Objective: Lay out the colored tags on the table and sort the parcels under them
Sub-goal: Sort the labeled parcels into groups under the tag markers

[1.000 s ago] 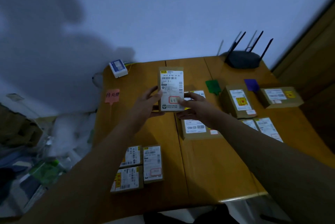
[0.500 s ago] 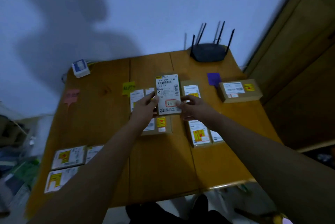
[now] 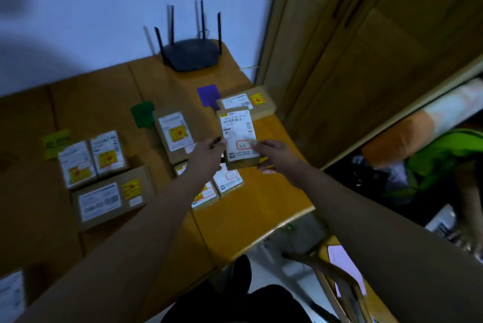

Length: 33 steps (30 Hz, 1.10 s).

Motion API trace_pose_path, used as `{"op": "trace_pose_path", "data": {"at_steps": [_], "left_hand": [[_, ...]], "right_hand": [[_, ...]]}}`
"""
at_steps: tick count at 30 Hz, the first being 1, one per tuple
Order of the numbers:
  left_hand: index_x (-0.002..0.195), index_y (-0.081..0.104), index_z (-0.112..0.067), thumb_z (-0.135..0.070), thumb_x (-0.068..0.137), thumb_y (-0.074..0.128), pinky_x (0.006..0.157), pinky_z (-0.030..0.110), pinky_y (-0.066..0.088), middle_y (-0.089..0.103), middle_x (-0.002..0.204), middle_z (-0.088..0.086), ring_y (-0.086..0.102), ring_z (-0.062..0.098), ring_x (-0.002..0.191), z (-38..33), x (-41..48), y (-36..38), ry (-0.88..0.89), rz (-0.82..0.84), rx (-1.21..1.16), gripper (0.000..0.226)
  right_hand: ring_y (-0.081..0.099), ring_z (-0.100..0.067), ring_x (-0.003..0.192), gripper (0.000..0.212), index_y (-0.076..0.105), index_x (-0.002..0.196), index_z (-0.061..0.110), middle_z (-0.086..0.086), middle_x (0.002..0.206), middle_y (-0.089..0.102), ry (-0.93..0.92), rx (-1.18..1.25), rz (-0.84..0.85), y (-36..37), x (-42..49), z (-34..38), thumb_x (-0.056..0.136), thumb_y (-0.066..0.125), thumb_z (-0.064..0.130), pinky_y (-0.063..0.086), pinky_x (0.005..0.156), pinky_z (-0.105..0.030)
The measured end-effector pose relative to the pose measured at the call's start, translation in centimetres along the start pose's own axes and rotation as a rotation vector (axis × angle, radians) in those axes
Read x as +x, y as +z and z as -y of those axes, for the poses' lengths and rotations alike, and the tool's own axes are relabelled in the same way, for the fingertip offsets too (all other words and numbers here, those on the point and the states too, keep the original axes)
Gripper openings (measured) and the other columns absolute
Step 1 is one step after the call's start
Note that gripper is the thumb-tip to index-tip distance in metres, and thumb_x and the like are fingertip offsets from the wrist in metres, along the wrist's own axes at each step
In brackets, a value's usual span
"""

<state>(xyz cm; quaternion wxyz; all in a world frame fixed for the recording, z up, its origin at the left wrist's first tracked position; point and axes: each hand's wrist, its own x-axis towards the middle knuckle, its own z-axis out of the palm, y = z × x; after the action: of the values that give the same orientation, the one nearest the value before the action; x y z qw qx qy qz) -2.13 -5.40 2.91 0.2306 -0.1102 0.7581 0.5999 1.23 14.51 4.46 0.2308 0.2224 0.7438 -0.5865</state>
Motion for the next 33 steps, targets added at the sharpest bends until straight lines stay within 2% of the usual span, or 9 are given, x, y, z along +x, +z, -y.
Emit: {"op": "trace_pose_path", "data": {"at_steps": [5, 9, 13, 17, 20, 22, 25, 30, 33], "left_hand": [[0.136, 0.061, -0.019, -0.037, 0.107, 0.049, 0.080, 0.043, 0.060, 0.072, 0.116, 0.003, 0.074, 0.022, 0.088, -0.5, 1.5, 3.5, -0.046, 0.120, 0.133, 0.036], [0.119, 0.068, -0.021, -0.032, 0.104, 0.055, 0.069, 0.036, 0.056, 0.074, 0.111, 0.001, 0.076, 0.021, 0.087, 0.2, 3.2, 4.9, -0.056, 0.089, 0.187, 0.022], [0.108, 0.074, -0.021, -0.026, 0.101, 0.060, 0.076, 0.047, 0.062, 0.076, 0.091, -0.006, 0.078, 0.017, 0.074, 1.5, 5.7, 6.0, -0.077, 0.032, 0.225, 0.016], [0.121, 0.073, -0.016, -0.025, 0.101, 0.059, 0.054, 0.029, 0.062, 0.077, 0.105, -0.001, 0.075, 0.010, 0.059, 2.2, 8.3, 7.1, -0.090, -0.014, 0.326, 0.026], [0.113, 0.074, -0.017, -0.031, 0.100, 0.058, 0.067, 0.043, 0.066, 0.077, 0.103, -0.001, 0.076, 0.016, 0.057, 2.7, 10.0, 7.9, -0.132, -0.041, 0.433, 0.025], [0.100, 0.073, -0.017, -0.035, 0.099, 0.056, 0.068, 0.042, 0.066, 0.078, 0.091, -0.004, 0.075, 0.013, 0.055, 3.1, 10.9, 8.2, -0.150, -0.054, 0.498, 0.025], [0.092, 0.074, -0.021, -0.038, 0.097, 0.054, 0.066, 0.038, 0.064, 0.078, 0.081, -0.006, 0.073, 0.008, 0.052, 3.4, 11.7, 8.5, -0.165, -0.059, 0.571, 0.027], [0.095, 0.072, -0.025, -0.034, 0.098, 0.053, 0.073, 0.044, 0.066, 0.079, 0.090, -0.004, 0.075, 0.012, 0.056, 3.3, 13.3, 9.0, -0.215, -0.071, 0.546, 0.021], [0.096, 0.068, -0.025, -0.031, 0.099, 0.054, 0.072, 0.044, 0.066, 0.075, 0.089, -0.007, 0.076, 0.013, 0.057, 3.4, 14.0, 9.1, -0.248, -0.081, 0.493, 0.016]], "right_hand": [[0.067, -0.018, 0.073, 0.043, 0.072, 0.116, 0.019, -0.002, 0.098, 0.072, 0.071, 0.048, -0.100, -2.6, -0.1, -2.1, 0.097, 0.061, 0.056, 0.060, 0.082, -0.039], [0.065, -0.016, 0.076, 0.042, 0.069, 0.122, 0.019, 0.002, 0.098, 0.069, 0.063, 0.025, -0.118, -3.3, 1.4, -3.4, 0.099, 0.060, 0.053, 0.059, 0.079, -0.038], [0.063, -0.016, 0.083, 0.034, 0.067, 0.123, 0.026, 0.007, 0.098, 0.070, 0.044, 0.014, -0.126, -3.8, 4.5, -4.8, 0.100, 0.060, 0.050, 0.060, 0.087, -0.045], [0.064, -0.021, 0.094, 0.047, 0.066, 0.135, 0.018, -0.002, 0.114, 0.071, 0.082, 0.012, -0.055, -4.3, 8.1, -5.9, 0.101, 0.058, 0.049, 0.058, 0.090, -0.047], [0.065, -0.028, 0.106, 0.054, 0.058, 0.145, 0.018, -0.007, 0.129, 0.066, 0.112, -0.013, 0.025, -4.8, 10.9, -6.9, 0.102, 0.055, 0.051, 0.057, 0.085, -0.043], [0.065, -0.030, 0.108, 0.056, 0.055, 0.148, 0.019, -0.008, 0.133, 0.065, 0.120, -0.037, 0.071, -5.0, 12.7, -7.6, 0.103, 0.053, 0.052, 0.056, 0.083, -0.042], [0.067, -0.031, 0.105, 0.049, 0.059, 0.144, 0.021, -0.007, 0.127, 0.068, 0.102, -0.098, 0.085, -5.0, 14.9, -8.5, 0.105, 0.052, 0.048, 0.059, 0.085, -0.047], [0.066, -0.019, 0.079, 0.037, 0.067, 0.134, 0.023, 0.007, 0.100, 0.074, 0.026, -0.081, 0.043, -4.5, 16.7, -9.5, 0.105, 0.055, 0.042, 0.061, 0.080, -0.049], [0.067, -0.014, 0.078, 0.028, 0.069, 0.125, 0.026, 0.008, 0.098, 0.074, -0.008, -0.055, 0.024, -4.4, 17.4, -9.6, 0.105, 0.056, 0.040, 0.060, 0.081, -0.047]]}}
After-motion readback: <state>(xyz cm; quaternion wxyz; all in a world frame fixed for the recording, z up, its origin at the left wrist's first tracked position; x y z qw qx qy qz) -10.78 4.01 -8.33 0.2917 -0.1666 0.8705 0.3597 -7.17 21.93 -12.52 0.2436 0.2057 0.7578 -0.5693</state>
